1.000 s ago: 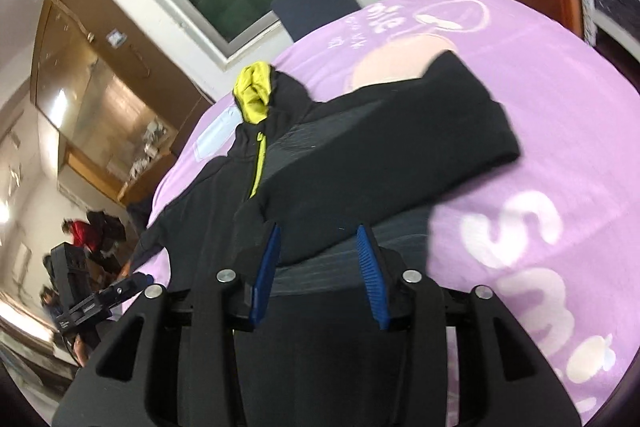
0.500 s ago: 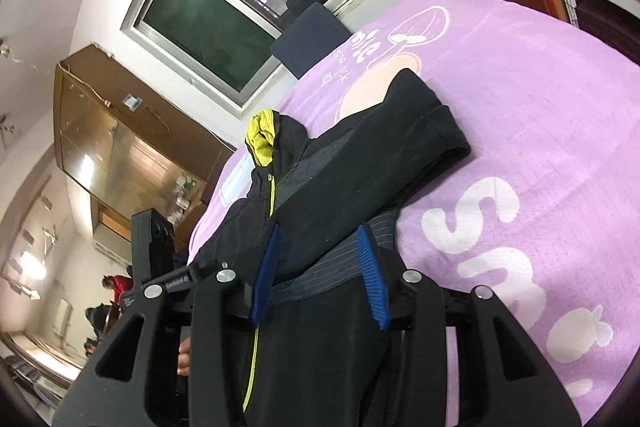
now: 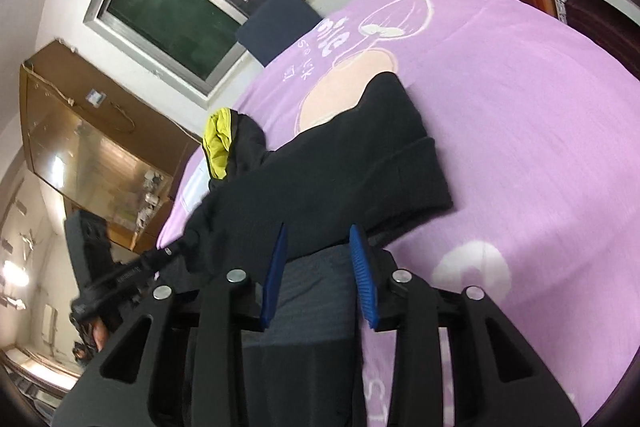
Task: Fold large clothes
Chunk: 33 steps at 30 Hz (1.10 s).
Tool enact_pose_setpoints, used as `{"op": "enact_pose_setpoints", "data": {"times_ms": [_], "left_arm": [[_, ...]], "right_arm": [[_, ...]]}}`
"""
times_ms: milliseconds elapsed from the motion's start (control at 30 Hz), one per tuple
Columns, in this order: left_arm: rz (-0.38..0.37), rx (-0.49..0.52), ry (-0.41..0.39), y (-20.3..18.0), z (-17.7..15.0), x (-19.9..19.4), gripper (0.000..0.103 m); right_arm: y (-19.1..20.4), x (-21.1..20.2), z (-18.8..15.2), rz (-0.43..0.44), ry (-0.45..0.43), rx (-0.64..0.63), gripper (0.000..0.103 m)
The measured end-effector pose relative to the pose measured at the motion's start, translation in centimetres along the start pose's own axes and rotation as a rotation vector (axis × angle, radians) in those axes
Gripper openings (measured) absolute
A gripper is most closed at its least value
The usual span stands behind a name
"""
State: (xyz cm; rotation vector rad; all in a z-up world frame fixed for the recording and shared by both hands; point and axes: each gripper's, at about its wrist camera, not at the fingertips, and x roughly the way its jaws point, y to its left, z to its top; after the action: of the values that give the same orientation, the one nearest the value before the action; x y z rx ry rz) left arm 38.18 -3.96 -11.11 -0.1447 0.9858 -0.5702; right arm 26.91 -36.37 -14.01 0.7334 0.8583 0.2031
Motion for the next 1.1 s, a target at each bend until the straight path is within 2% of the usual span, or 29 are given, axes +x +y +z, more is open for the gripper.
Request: {"op": "enact_pose_setpoints", "data": {"times_ms": [100, 167, 233, 300, 367, 467, 500, 633, 667, 700, 767, 833, 933, 967, 1033, 1100], "left_arm": [[0.027, -0.013, 0.064, 1.4, -1.0, 1.3, 0.011], [0.024, -0.035, 0.087, 2.4, -1.8, 2.0, 0.014], [-0.002, -0.067, 0.074, 3.2, -2.0, 1.7, 0.018], [-0.004, -0.081, 0.063, 3.6, -1.8, 1.0, 0.016], [0.017, -0.055, 0.012, 3.0, -1.1, -0.3, 0.016], [0.017, -0.023, -0.032, 1.7, -0.6, -1.5, 0.031], [0.023, -0.006, -0.026, 1.2, -0.5, -1.2, 0.037], [0.109, 0.026, 0.076, 1.3, -1.6, 2.4, 0.039], [0.101, 0.022, 0.042, 1.4, -1.9, 2.4, 0.040], [0.088, 0.016, 0.037, 1.6, -2.0, 2.1, 0.044], [0.076, -0.031, 0.043, 2.6, -2.1, 1.5, 0.044], [0.089, -0.084, 0.026, 3.9, -2.3, 0.0, 0.050], [0.131, -0.162, -0.054, 7.2, -3.6, -4.2, 0.063], [0.138, -0.187, -0.070, 8.2, -4.0, -5.3, 0.064], [0.157, -0.269, -0.108, 10.9, -5.2, -8.2, 0.064], [0.182, -0.356, -0.134, 14.0, -6.8, -10.7, 0.064]], "right_arm": [[-0.1, 1.7, 0.6, -0.042, 0.015, -0.024, 0.031], [-1.2, 3.3, 0.9, -0.117, 0.037, -0.009, 0.022], [-2.6, 4.2, 0.9, -0.126, 0.060, 0.040, 0.005], [-2.8, 3.8, 0.8, -0.118, 0.057, 0.048, 0.009], [-1.9, 2.8, 0.8, -0.102, 0.025, 0.018, 0.009], [0.0, 2.2, 1.4, -0.110, -0.019, -0.060, 0.009], [0.6, 2.3, 1.7, -0.111, -0.025, -0.076, 0.009], [0.6, 4.8, 2.4, -0.119, 0.015, -0.064, 0.009], [-0.1, 6.0, 2.2, -0.128, 0.057, -0.038, 0.009], [-0.8, 6.9, 1.9, -0.129, 0.089, -0.010, 0.005], [-1.7, 6.5, 1.6, -0.092, 0.073, 0.034, 0.005], [-1.7, 5.4, 1.4, -0.079, 0.065, 0.060, 0.011], [-0.3, 3.1, 0.7, -0.051, 0.024, 0.029, 0.022], [0.5, 1.8, 0.2, -0.041, 0.001, 0.009, 0.025], [1.8, -0.2, -0.8, -0.025, -0.039, -0.018, 0.040], [3.1, -1.9, -2.1, 0.006, -0.066, -0.034, 0.043]]}}
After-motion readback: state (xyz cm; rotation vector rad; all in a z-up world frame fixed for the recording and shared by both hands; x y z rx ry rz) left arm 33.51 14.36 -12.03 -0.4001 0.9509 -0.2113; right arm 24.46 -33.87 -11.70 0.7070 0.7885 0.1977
